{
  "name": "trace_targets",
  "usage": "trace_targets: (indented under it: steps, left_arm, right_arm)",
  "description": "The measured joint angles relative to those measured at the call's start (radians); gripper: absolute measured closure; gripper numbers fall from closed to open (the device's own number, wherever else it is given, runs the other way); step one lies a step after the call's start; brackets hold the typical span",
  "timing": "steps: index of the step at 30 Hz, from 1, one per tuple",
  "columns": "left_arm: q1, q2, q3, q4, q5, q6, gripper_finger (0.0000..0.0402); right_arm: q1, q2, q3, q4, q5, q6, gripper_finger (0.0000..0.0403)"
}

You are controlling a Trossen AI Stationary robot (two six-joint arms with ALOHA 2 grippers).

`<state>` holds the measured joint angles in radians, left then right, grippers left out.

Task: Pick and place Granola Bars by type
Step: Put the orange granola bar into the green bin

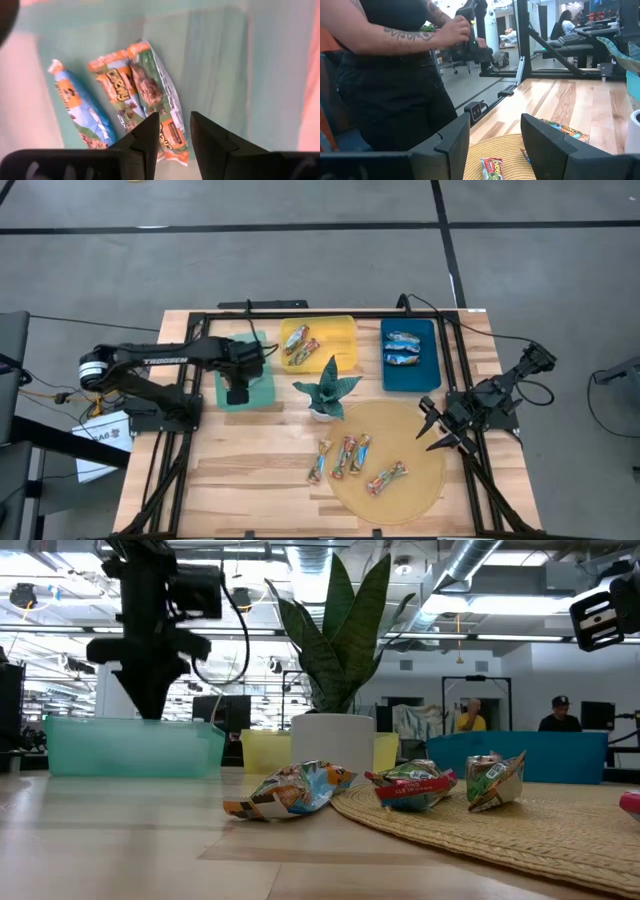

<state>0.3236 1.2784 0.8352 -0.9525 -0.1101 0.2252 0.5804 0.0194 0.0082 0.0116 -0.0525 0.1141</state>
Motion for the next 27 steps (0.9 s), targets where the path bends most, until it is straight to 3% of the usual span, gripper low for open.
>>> trace_targets:
  steps: [17, 27]
  left_arm:
    - [-0.134, -0.335, -0.005, 0.183, -0.002, -0.294, 0.0299]
    - [-0.186, -0.514, -0.039, 0.240, -0.003, -0.257, 0.0299]
  right_arm:
    - [0.000, 0.000, 0.000, 0.000, 0.000, 0.000, 0.0234]
    - [0.000, 0.000, 0.000, 0.000, 0.000, 0.000, 0.0234]
